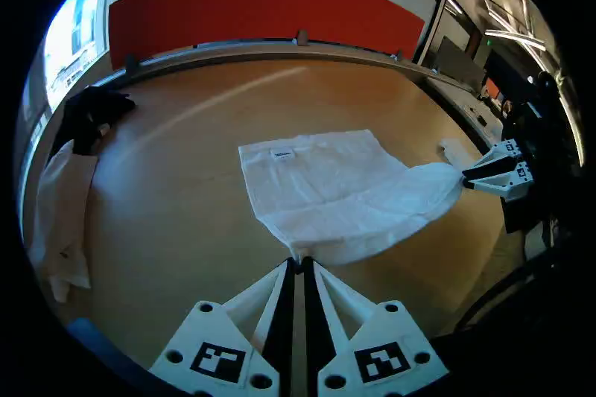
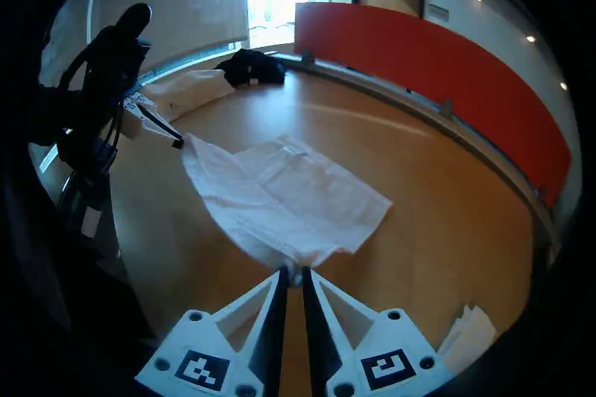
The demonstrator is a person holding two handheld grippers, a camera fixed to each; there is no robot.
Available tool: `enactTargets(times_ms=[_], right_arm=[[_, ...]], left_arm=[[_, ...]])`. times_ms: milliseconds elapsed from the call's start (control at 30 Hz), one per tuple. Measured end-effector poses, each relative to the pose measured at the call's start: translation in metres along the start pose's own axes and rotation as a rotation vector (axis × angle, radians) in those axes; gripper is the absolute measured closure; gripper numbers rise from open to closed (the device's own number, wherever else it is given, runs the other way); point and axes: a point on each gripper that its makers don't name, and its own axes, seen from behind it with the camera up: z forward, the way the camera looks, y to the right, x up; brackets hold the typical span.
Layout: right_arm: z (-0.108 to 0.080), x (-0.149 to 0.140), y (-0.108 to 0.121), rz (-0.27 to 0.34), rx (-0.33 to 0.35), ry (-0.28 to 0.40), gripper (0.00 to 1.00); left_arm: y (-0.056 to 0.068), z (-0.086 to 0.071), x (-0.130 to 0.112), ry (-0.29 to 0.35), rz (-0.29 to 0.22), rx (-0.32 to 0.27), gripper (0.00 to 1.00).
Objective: Fold towel
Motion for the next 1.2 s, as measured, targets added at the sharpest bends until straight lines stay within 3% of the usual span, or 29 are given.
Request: enactTargets(times_ms=[300,567,833,1200], right_arm=[[-0.015,0.006,-0.008,-0.001,0.018,0.0,0.86],[-0.013,0.008,-0.007,-0.002,0.014,-0.003,0.86],[-0.002,0.016,0.003,0.002,0.002,-0.005,0.86],[0.023,0.027,0.038,0.024,-0.032,-0.018,0.86]], left_arm=[[0.005,-0.015,-0.002,-0.003,-0.008,-0.015,0.91],[0.006,-0.016,0.0,0.004,-0.017,-0.021,0.91],[0.0,-0.006,0.016,0.029,-0.038,-0.015,0.91],[-0.018,0.018,0.045,0.057,-0.053,0.005,0.91]])
